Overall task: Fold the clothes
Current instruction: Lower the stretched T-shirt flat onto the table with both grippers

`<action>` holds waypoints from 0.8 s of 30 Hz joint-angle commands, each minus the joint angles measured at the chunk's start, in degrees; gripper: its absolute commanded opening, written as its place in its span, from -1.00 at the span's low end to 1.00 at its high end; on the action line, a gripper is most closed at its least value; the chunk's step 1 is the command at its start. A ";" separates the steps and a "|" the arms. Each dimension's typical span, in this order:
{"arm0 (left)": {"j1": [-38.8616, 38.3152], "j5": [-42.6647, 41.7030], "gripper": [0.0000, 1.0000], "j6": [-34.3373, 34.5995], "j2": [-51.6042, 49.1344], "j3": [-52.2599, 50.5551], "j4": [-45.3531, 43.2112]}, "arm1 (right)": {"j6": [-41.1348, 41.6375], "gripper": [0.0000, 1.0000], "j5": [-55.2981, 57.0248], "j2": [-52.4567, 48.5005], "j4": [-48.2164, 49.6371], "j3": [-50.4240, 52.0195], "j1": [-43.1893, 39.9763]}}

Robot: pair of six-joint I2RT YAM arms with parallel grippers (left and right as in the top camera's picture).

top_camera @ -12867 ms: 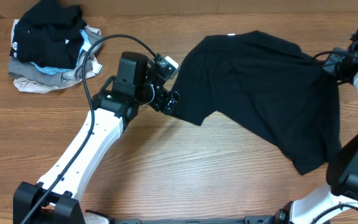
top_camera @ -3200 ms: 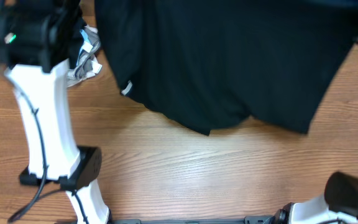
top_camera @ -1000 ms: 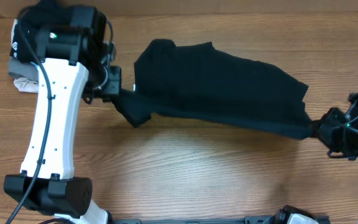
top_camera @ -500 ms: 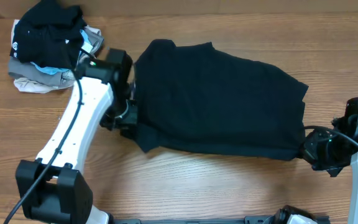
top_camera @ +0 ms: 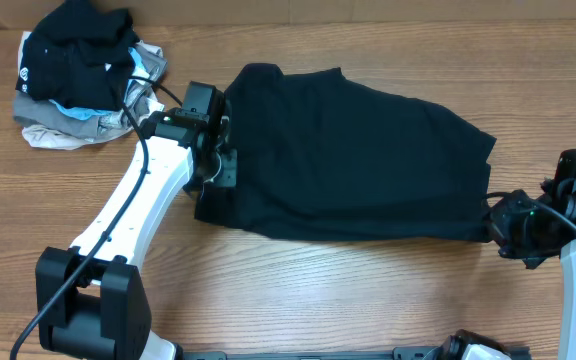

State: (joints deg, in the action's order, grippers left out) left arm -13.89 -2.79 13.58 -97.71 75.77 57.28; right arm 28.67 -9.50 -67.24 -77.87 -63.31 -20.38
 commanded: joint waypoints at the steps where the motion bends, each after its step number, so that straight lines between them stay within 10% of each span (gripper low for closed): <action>1: 0.04 0.39 -0.74 1.68 1.44 -0.09 -4.79 | 2.69 -0.92 3.72 -1.03 1.86 0.04 -0.37; 24: -0.07 5.55 -0.84 3.15 -1.05 -0.13 -17.03 | 1.11 -0.92 4.98 -8.81 20.83 11.80 -0.37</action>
State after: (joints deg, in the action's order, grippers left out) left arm -13.91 1.34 16.19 -97.73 75.77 41.30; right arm 30.68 -5.48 -76.31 -58.57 -52.82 -20.56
